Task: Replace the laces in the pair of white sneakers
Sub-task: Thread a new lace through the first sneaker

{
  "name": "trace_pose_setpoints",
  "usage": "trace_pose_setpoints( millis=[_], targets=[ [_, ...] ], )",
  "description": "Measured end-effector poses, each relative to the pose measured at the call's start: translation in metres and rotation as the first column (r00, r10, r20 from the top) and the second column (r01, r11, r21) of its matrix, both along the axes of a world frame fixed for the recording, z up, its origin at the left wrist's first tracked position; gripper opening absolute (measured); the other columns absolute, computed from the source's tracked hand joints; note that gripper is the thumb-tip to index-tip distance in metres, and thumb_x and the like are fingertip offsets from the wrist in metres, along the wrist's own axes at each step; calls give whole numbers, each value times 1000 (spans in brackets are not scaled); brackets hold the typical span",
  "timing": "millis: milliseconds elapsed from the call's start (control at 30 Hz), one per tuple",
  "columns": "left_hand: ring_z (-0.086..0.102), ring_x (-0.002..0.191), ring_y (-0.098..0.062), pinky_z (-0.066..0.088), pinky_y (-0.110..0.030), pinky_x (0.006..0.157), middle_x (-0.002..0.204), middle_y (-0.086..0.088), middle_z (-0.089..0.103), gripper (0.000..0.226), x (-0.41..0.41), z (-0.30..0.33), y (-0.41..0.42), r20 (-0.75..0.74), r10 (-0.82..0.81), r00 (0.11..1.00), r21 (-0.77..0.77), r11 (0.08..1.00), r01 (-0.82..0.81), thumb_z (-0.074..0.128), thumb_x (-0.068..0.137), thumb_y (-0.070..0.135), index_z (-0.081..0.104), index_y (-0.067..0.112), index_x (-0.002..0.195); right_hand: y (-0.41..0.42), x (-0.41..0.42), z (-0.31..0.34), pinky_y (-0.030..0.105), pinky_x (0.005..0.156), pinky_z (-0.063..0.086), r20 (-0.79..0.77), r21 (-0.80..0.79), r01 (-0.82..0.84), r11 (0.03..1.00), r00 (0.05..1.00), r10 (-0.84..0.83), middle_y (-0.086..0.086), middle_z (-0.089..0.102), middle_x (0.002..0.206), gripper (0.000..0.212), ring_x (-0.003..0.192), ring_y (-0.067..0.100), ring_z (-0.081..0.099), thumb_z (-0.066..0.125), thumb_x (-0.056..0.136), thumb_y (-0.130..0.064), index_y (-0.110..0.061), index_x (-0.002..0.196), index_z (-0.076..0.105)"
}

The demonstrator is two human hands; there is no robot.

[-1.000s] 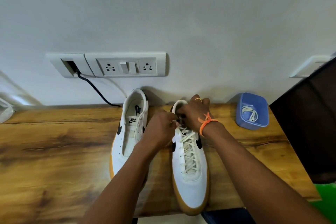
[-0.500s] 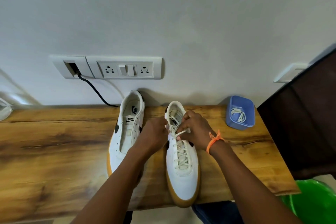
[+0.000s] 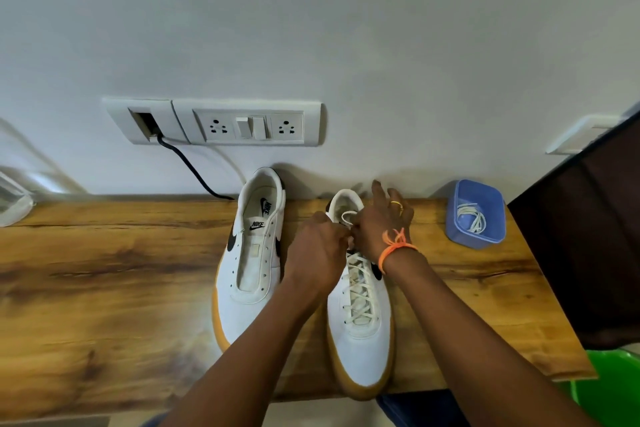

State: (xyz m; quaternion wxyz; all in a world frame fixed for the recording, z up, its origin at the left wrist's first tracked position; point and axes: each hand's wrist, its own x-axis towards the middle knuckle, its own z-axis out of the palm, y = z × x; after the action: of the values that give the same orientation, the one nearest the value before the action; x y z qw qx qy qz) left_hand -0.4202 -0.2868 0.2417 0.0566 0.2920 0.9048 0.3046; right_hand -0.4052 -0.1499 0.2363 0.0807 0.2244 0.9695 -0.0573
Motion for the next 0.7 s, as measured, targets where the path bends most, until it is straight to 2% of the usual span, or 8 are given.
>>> trace_pose_setpoints(
  millis=[133, 200, 267, 400, 467, 533, 633, 700],
  targets=[
    [56, 85, -23, 46, -31, 70, 92, -7, 53, 20, -3, -9, 2, 59, -18, 998, 64, 998, 15, 56, 94, 15, 76, 15, 93, -1, -12, -4, 60, 114, 5, 202, -64, 35, 997, 979, -21, 16, -4, 162, 43, 146, 44, 2, 57, 90, -47, -34, 131, 56],
    [57, 83, -20, 41, -26, 68, 92, -5, 54, 18, -4, -9, 2, 108, -2, 994, 113, 994, -10, 56, 95, 15, 74, 15, 96, 8, -12, 5, 47, 113, 24, 231, -231, 27, 973, 973, 28, 21, 23, 155, 37, 140, 40, 27, 59, 90, -47, -27, 121, 65],
    [58, 81, -18, 41, -24, 68, 95, -5, 56, 20, -5, -9, 0, 112, 17, 994, 134, 990, -32, 55, 97, 17, 73, 17, 106, 16, -4, 16, 31, 90, 44, 107, -512, 45, 858, 994, 12, 15, 63, 114, 32, 112, 31, 58, 66, 88, -38, -11, 103, 74],
    [58, 84, -18, 42, -21, 68, 97, -6, 58, 20, 0, -8, -1, 113, 61, 992, 170, 982, -80, 54, 98, 17, 72, 15, 105, 23, 21, 30, 15, 76, 47, -110, -812, 89, 577, 948, -300, -13, 70, 88, 9, 85, 3, 63, 73, 85, -21, -17, 91, 78],
    [58, 87, -19, 46, -29, 75, 98, -7, 59, 19, 6, -7, -3, 105, 74, 992, 172, 981, -91, 53, 98, 17, 70, 12, 103, 24, 31, 30, 10, 69, 46, -239, -778, 72, 625, 885, -399, -16, 68, 80, 9, 79, 2, 62, 73, 83, -15, -21, 77, 76],
    [61, 82, -17, 52, -34, 74, 98, -5, 63, 19, 13, -5, -6, 140, 82, 987, 183, 977, -108, 52, 98, 15, 68, 9, 105, 25, 38, 28, 21, 75, 52, -379, -683, 42, 729, 833, -404, -8, 72, 85, 13, 81, 10, 65, 73, 81, -10, -23, 82, 76],
    [64, 68, -14, 57, -41, 65, 85, 1, 68, 16, 20, -8, -16, 242, 108, 964, 184, 971, -155, 52, 99, 17, 66, 9, 97, 19, 41, 21, 35, 90, 50, -528, -445, -168, 880, 843, -106, 8, 71, 109, 22, 102, 22, 64, 67, 89, -12, -14, 110, 74],
    [64, 68, -14, 56, -42, 65, 80, 2, 67, 18, 22, -8, -20, 240, 86, 967, 156, 980, -126, 50, 100, 20, 64, 13, 93, 12, 38, 14, 41, 104, 42, -434, -313, -289, 905, 891, 134, 6, 65, 128, 28, 125, 26, 54, 56, 97, -21, -14, 121, 68]
  ],
)
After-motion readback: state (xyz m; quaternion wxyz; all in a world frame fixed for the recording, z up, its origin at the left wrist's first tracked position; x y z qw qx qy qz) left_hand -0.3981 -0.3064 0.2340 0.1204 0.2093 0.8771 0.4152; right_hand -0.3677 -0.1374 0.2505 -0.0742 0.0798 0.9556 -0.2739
